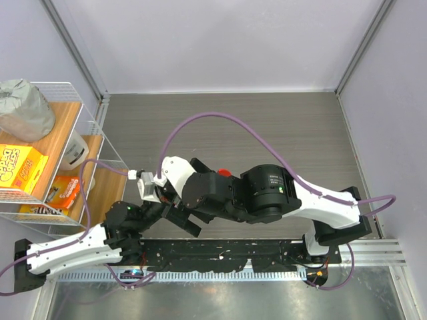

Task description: Put the keys on the keyring

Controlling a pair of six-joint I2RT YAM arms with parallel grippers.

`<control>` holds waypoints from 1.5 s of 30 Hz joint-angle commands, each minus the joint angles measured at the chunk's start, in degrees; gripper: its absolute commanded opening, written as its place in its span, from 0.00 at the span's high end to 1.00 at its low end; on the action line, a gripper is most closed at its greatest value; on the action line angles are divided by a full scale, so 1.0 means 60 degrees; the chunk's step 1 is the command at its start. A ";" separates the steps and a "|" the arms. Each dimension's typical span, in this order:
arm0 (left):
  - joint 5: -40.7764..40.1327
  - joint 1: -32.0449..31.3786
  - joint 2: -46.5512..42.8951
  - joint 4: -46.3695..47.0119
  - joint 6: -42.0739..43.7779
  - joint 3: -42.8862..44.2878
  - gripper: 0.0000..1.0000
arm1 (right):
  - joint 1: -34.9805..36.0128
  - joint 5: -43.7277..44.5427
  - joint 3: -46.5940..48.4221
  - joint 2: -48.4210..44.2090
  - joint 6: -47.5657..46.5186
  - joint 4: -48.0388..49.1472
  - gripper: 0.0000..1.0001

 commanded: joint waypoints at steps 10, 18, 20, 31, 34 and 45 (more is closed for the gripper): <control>0.0502 -0.0011 -0.0224 0.0315 -0.0361 0.0570 1.00 | 0.0174 0.3834 -0.3305 -0.3310 -0.0652 0.1301 0.05; 0.1803 -0.0011 -0.0824 -0.1164 -0.1093 0.1038 1.00 | 0.0188 0.1587 -0.7055 -0.6126 -0.2425 0.3910 0.01; 0.2055 -0.0026 -0.1014 -0.1516 -0.1254 0.1112 1.00 | 0.0174 0.0488 -0.7394 -0.6581 -0.2674 0.4147 0.05; 0.2978 -0.0025 -0.1367 -0.2659 -0.1972 0.1258 1.00 | 0.0218 -0.1128 -0.7074 -0.5968 -0.4240 0.4396 0.32; 0.3125 -0.0025 -0.1469 -0.2908 -0.2061 0.1361 1.00 | 0.0262 -0.1098 -0.7015 -0.5704 -0.4782 0.4513 0.38; 0.3725 -0.0026 -0.1470 -0.3465 -0.2149 0.1625 1.00 | 0.0277 -0.1464 -0.6753 -0.5206 -0.5766 0.5173 0.44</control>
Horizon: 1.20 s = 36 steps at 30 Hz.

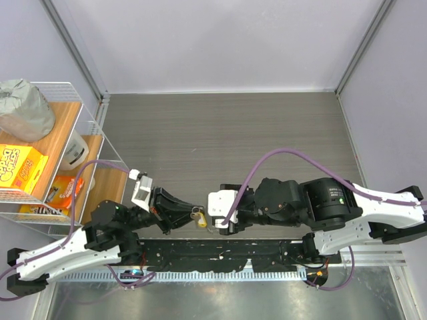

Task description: Put the keys on the keyring

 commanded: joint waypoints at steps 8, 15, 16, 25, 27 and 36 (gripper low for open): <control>0.0575 -0.0011 -0.0242 -0.0053 -0.0065 0.0492 1.00 | 0.0051 -0.0580 0.1065 0.0808 -0.0703 0.0228 0.56; 0.0604 -0.0026 -0.0389 -0.0214 -0.0021 0.0507 1.00 | 0.0065 -0.0698 0.1241 0.1087 -0.0674 0.0111 0.59; 0.0605 -0.0026 -0.0418 -0.0214 -0.0021 0.0492 1.00 | 0.0051 -0.0698 0.1255 0.1101 -0.0659 0.0125 0.61; 0.0751 -0.0011 -0.0506 -0.0053 -0.0079 0.0375 1.00 | 0.0051 -0.0713 0.1373 0.1321 -0.0630 0.0082 0.73; 0.0751 -0.0011 -0.0521 -0.0024 -0.0065 0.0375 1.00 | 0.0065 -0.0698 0.1372 0.1380 -0.0630 0.0038 0.74; 0.0854 -0.0011 -0.0462 0.0093 -0.0094 0.0375 1.00 | 0.0065 -0.0567 0.1300 0.1366 -0.0674 0.0096 0.95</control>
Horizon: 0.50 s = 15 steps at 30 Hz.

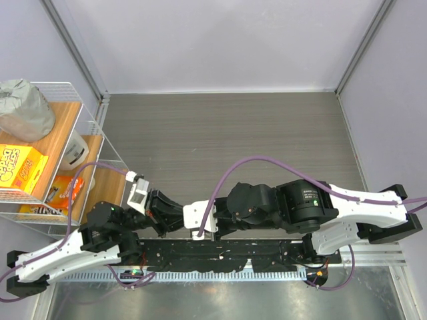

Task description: Put the keys on the keyring

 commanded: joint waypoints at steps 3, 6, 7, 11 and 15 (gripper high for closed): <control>0.0311 -0.0011 -0.0026 0.0640 -0.0116 0.0265 1.00 | 0.0047 0.0239 0.0122 -0.0187 -0.0084 0.0442 0.94; 0.0340 -0.0025 -0.0025 0.0567 -0.0072 0.0265 1.00 | 0.0033 0.0312 -0.0024 -0.0362 -0.0055 0.0546 0.94; 0.0369 -0.0026 -0.0040 0.0509 -0.0072 0.0265 1.00 | 0.0032 0.0356 -0.0083 -0.0406 -0.0069 0.0662 0.95; 0.0472 -0.0011 -0.0156 0.0231 -0.0043 0.0295 0.89 | 0.0032 0.0604 -0.0551 -0.0947 0.0048 0.1115 0.94; 0.0531 -0.0026 -0.0435 -0.0296 0.0089 0.0499 0.68 | 0.0047 0.0678 -0.1019 -0.1446 0.0180 0.1527 0.95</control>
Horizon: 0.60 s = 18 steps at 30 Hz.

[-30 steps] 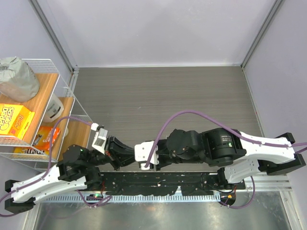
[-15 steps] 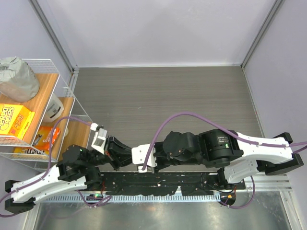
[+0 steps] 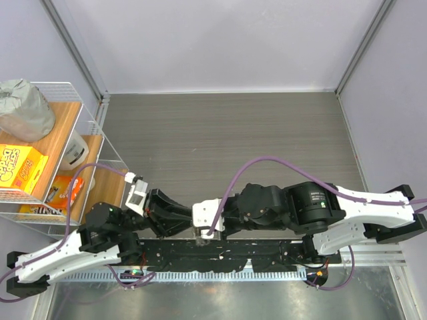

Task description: Put the keys on the keyring

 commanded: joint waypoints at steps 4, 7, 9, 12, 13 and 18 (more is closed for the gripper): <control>0.0385 -0.0033 -0.0651 -0.0664 0.0173 0.0617 0.52 | 0.0018 0.0470 -0.0581 -0.1164 0.0144 0.1029 0.95; 0.0399 -0.0018 -0.0711 -0.0737 0.0188 0.0675 0.46 | -0.0011 0.0383 -0.0874 -0.1412 0.0173 0.1277 0.95; 0.0355 -0.0018 -0.0638 -0.0723 0.0173 0.0719 0.43 | 0.0003 0.0339 -0.1079 -0.1544 0.0217 0.1438 0.95; 0.0370 -0.0018 -0.0462 -0.0635 0.0144 0.0865 0.38 | 0.0003 0.0324 -0.1255 -0.1677 0.0290 0.1658 0.95; 0.0384 -0.0033 -0.0375 -0.0606 0.0115 0.0953 0.36 | 0.0003 0.0324 -0.1299 -0.1750 0.0348 0.1659 0.95; 0.0282 -0.0018 0.0197 -0.0562 0.0056 0.1363 0.32 | 0.0004 0.0382 -0.1431 -0.1838 0.0495 0.1571 0.94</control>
